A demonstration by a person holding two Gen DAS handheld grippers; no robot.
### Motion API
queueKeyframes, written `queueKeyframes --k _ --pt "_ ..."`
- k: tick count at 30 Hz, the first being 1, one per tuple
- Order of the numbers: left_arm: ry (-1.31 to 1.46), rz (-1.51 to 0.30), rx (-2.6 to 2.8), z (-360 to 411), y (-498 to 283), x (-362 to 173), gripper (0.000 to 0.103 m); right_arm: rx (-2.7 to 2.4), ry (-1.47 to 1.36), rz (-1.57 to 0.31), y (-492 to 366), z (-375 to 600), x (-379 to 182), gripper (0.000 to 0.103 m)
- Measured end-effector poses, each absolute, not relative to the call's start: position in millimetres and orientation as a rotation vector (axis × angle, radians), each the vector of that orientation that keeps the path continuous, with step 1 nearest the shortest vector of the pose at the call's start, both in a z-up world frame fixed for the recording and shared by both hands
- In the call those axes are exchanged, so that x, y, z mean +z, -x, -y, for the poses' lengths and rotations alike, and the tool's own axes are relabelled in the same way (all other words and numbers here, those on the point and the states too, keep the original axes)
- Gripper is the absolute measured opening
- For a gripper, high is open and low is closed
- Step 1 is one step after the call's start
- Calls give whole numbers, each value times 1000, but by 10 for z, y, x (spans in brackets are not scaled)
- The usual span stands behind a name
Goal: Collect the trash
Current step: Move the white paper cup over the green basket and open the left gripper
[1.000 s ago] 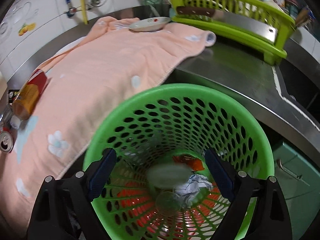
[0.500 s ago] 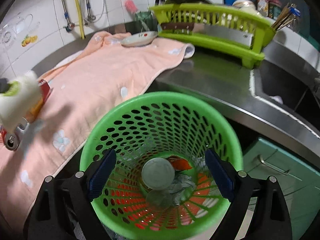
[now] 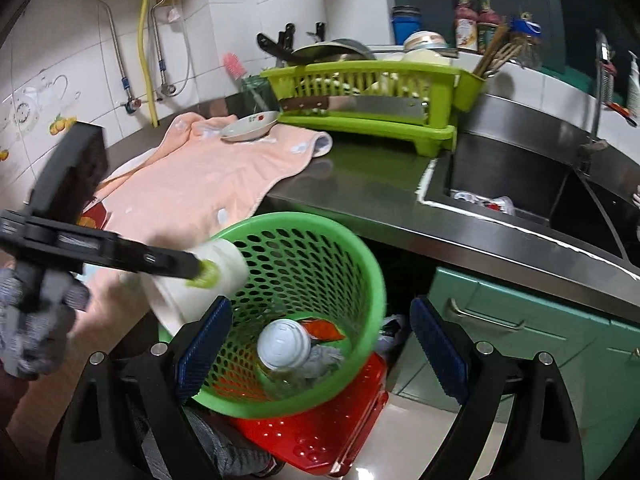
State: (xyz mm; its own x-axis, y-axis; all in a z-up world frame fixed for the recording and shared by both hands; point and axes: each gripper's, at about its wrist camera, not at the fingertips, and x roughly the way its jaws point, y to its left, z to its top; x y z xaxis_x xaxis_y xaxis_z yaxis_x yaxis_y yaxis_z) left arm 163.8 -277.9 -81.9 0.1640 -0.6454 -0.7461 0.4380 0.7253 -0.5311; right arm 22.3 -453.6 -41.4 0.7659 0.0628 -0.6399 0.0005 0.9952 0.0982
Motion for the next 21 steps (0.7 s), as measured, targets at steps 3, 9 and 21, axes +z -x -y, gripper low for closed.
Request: queueKeyframes --k 3,9,21 --pt "200 -1196 -802 3010 -1649 -926 61 22 -125 -690 -123 4670 -423 87" --pt "212 -1206 -830 3271 -1721 -1063 64 7 -156 -692 -33 4831 -496 87" --pt "204 -1134 -820 3056 -1588 -871 68 25 -168 -694 19 4781 -526 87"
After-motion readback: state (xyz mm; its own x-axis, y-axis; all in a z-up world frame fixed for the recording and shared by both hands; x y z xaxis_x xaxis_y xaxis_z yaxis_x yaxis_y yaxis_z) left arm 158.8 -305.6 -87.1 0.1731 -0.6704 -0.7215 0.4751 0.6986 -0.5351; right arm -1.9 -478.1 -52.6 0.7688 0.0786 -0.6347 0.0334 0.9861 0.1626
